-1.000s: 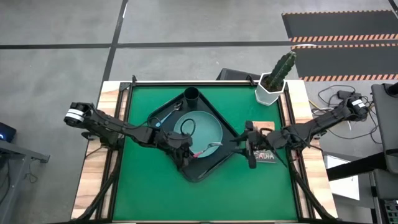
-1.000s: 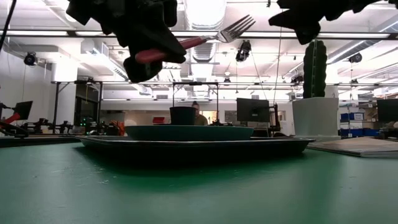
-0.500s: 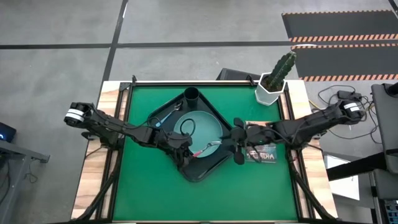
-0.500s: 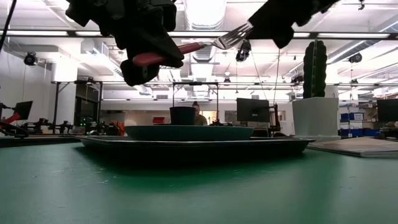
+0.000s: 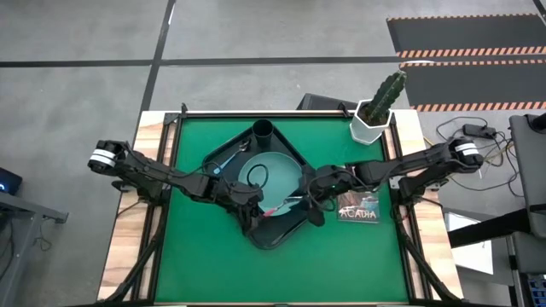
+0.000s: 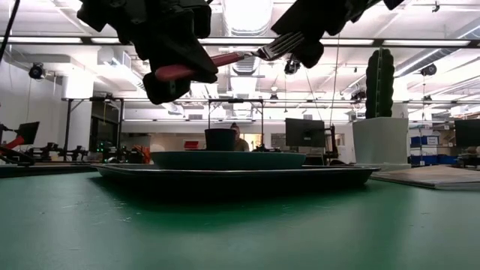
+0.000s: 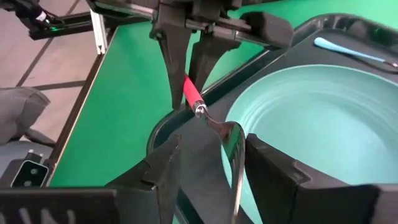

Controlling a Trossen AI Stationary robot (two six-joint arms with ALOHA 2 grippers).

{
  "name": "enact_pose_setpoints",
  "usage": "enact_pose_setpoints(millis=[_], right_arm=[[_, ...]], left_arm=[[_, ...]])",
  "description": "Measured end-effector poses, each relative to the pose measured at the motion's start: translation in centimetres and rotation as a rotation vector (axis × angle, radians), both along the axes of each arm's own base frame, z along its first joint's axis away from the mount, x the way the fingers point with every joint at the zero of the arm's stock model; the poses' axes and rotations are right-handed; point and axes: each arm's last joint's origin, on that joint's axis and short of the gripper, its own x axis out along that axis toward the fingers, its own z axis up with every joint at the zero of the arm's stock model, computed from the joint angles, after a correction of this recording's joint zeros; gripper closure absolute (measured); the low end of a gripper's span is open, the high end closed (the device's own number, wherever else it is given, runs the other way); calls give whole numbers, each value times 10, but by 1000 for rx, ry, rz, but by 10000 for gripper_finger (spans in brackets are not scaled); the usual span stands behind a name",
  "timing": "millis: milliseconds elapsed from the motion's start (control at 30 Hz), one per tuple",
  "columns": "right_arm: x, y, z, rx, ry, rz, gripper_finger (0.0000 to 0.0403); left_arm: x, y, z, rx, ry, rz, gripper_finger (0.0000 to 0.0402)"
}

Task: Pick and place plate/cup/fork/spoon on tray
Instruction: Put the pink fork on the black serving tray to the right of the blue plate

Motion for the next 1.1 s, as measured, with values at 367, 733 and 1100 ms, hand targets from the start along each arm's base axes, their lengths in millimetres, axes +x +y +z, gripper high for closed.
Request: enact_pose_setpoints(millis=[367,733,1100], right_arm=[[4,-6,-5,11,36,-18,323],[5,-10,-6,41,47,-65,393],[1,-20,-12,125,135,-95,394]], left_arm=[[1,1,2,16,-18,0,389],[1,1,2,10,-19,0,382],[1,1,2,26,-22,-7,297]])
